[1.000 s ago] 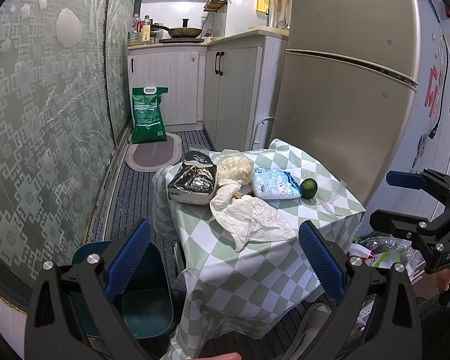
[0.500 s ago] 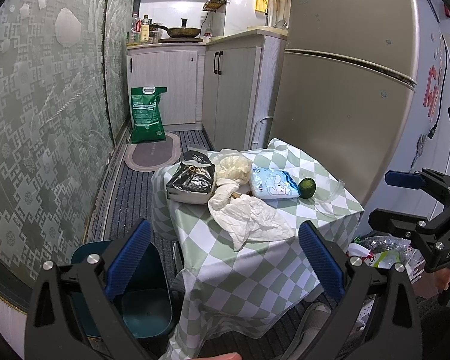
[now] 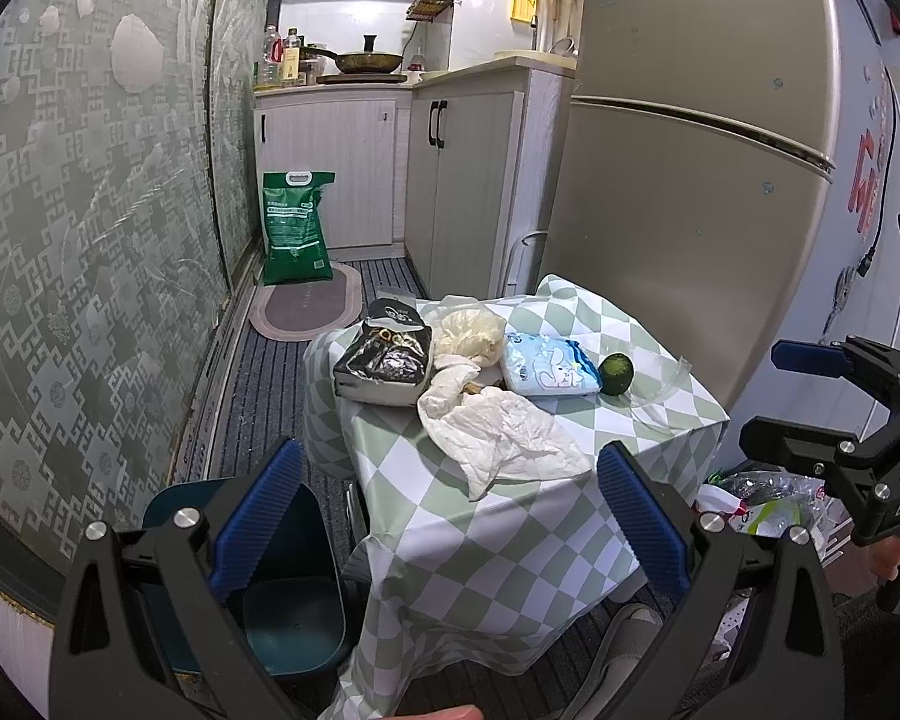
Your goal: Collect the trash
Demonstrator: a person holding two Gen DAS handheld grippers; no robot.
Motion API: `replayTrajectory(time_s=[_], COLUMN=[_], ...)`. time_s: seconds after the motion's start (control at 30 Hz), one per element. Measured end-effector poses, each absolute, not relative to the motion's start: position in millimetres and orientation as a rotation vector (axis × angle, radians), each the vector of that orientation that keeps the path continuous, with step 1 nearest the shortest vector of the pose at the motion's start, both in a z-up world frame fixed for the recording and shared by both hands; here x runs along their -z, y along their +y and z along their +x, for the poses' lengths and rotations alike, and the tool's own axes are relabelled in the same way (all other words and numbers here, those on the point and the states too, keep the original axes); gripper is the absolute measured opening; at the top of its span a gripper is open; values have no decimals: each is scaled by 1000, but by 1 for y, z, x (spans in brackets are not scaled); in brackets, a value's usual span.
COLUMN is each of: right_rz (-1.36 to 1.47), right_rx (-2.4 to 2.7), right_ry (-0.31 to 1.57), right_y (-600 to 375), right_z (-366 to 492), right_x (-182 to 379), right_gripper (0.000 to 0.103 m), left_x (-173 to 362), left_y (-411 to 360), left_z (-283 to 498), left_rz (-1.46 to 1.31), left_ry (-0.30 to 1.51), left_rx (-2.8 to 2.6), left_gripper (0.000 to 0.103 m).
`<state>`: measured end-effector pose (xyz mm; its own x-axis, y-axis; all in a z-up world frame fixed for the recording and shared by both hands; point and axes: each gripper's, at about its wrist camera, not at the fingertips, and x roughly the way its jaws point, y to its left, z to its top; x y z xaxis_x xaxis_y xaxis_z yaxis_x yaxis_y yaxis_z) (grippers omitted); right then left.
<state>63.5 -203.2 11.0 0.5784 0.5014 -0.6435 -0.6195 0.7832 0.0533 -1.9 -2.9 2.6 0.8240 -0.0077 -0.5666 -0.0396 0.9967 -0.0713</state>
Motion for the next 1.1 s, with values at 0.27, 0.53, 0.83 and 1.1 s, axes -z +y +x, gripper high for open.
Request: replayTrajectory(time_s=[0.27, 0.53, 0.83, 1.1], right_rz=[-186, -187, -187, -176], right_rx=[-659, -659, -657, -645], right_ry=[691, 692, 694, 705], right_y=[-202, -203, -202, -207], right_z=[63, 63, 62, 62], right_x=[-10, -10, -11, -9], right_gripper=[100, 100, 100, 100], left_x=[-1, -1, 1, 3], left_y=[-2, -3, -6, -1], left_z=[-1, -1, 0, 2], left_rz=[-84, -83, -74, -93], left_ry=[602, 602, 605, 604], left_rx=[-18, -19, -14, -24], left_gripper=[100, 100, 100, 100])
